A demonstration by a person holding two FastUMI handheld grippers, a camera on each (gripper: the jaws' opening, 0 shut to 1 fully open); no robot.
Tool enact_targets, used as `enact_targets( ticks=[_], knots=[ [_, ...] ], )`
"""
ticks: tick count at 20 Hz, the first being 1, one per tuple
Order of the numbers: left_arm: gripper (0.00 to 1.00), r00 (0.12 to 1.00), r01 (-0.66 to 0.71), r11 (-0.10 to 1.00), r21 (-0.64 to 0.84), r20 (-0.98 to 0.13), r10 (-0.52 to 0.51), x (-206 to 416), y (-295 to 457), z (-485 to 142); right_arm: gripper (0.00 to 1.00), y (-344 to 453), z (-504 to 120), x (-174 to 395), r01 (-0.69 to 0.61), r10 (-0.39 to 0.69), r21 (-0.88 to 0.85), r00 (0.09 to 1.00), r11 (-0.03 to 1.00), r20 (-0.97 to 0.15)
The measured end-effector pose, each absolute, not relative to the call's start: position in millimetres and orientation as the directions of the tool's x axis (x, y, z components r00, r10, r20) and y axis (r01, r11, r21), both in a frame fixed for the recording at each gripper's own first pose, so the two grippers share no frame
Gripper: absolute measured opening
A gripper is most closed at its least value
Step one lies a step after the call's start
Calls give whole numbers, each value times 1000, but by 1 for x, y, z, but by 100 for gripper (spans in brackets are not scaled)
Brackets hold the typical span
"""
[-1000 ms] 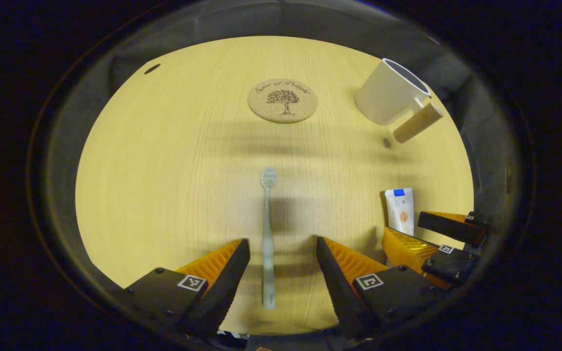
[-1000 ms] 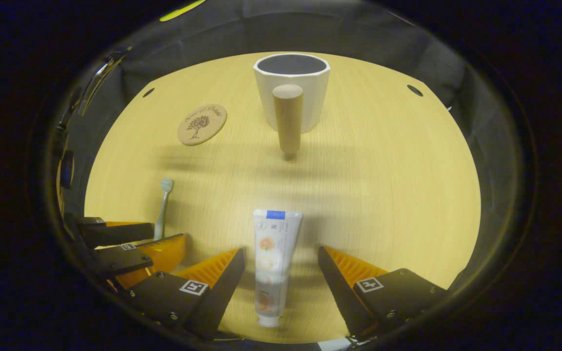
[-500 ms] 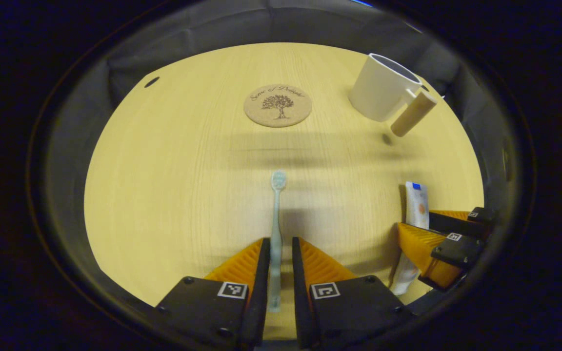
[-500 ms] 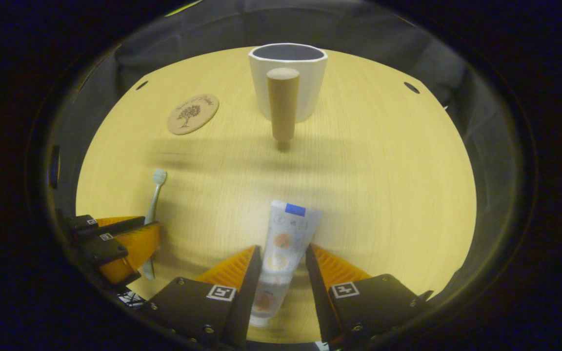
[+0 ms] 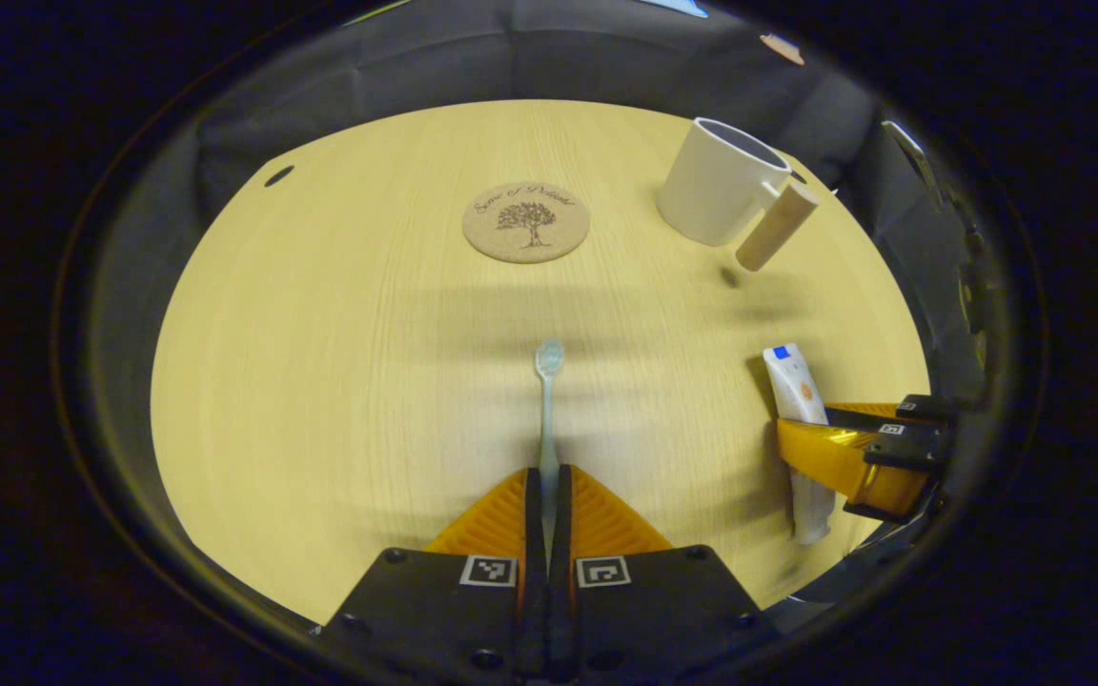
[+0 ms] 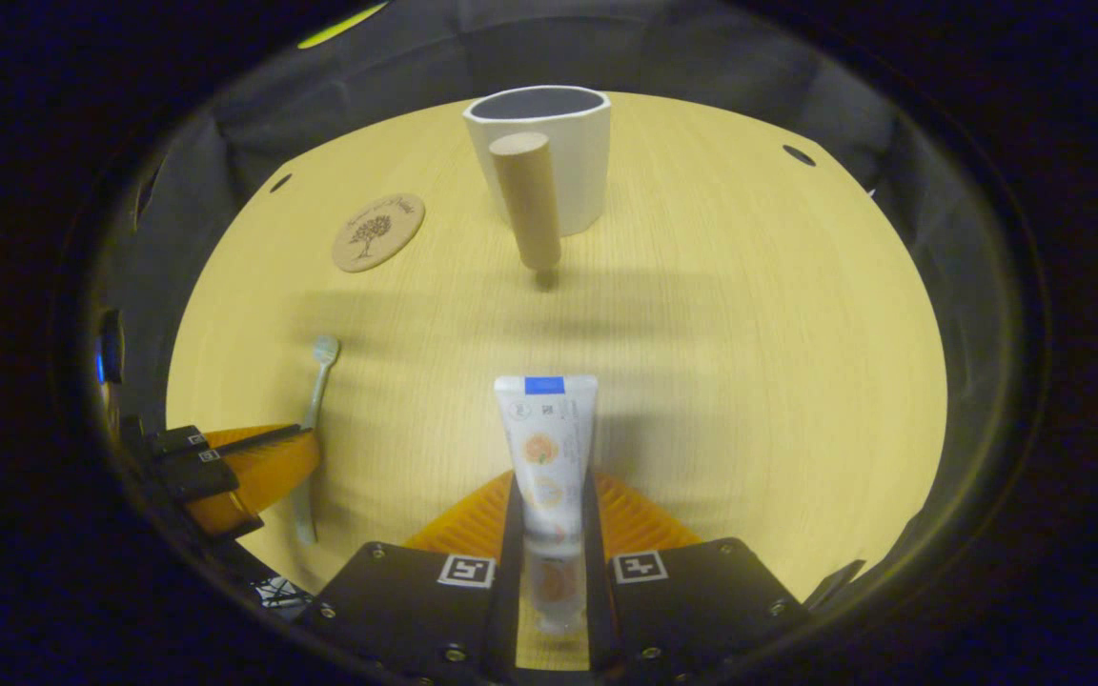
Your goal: Put the toothbrush and toothpaste on the desktop into the cup, then pick up the cup and place it on the coaster on the desktop.
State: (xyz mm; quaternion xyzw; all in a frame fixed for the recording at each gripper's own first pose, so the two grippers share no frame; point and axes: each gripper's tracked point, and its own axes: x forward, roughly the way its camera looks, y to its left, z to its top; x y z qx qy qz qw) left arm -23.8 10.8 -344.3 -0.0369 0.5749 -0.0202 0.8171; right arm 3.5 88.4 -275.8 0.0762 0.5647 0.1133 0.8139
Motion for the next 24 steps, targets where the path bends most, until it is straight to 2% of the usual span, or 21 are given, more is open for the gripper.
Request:
enact_targets(
  ticks=[1,2,12,24],
  knots=[
    [9,352,-22,995,-98,-932,-84,-23,10,-343,29,89,-274,5,-85,282,270,352,959,-892],
    [9,362,-35,994,-101,-929,-82,-24,13,-343,24,89,-273,5,-77,290,282,363,956,-885],
    [9,506,-55,980,-191,-851,-138,-25,11,-311,24,88,-246,2,-125,360,344,483,930,-798],
    [8,724,46,960,-275,-653,-221,4,-1,-255,23,94,-157,38,-256,408,350,774,901,-484]
  ],
)
